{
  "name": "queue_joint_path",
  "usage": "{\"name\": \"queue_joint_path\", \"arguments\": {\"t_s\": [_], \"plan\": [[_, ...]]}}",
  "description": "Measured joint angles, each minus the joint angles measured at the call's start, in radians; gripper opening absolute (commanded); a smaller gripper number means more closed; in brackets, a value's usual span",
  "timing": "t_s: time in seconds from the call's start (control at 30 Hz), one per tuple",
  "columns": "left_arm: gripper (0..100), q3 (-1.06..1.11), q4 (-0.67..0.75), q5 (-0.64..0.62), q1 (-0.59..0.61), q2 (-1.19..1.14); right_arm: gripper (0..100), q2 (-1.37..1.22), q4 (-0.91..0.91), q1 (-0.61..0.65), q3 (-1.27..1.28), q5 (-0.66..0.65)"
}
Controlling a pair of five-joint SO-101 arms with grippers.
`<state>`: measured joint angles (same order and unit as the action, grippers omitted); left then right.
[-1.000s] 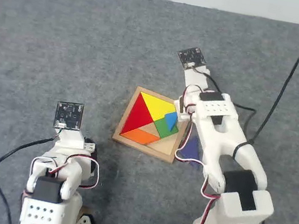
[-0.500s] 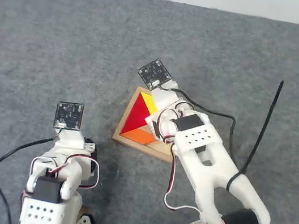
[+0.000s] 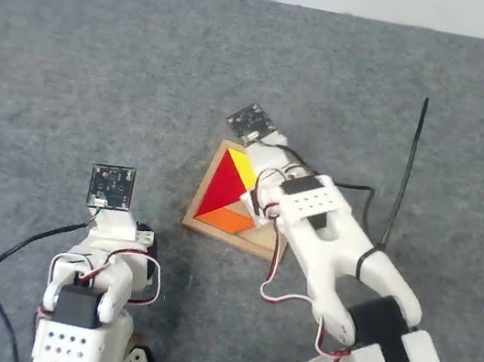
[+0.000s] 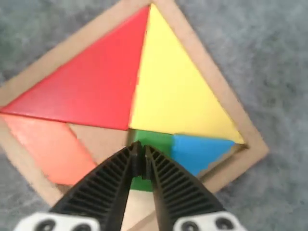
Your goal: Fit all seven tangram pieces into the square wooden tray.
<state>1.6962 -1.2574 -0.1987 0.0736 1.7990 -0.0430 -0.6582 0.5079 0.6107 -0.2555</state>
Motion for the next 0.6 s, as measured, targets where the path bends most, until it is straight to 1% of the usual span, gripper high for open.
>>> {"name": "queue_joint_path", "arguments": {"t_s": [0.33, 0.6], "plan": [[1, 0.0, 0.0, 0.0, 0.0, 0.0, 0.7, -0.006, 0.005, -0.012, -0.002, -0.005], [1, 0.0, 0.0, 0.0, 0.0, 0.0, 0.7, -0.009, 0.006, -0.078, -0.021, -0.005]]}}
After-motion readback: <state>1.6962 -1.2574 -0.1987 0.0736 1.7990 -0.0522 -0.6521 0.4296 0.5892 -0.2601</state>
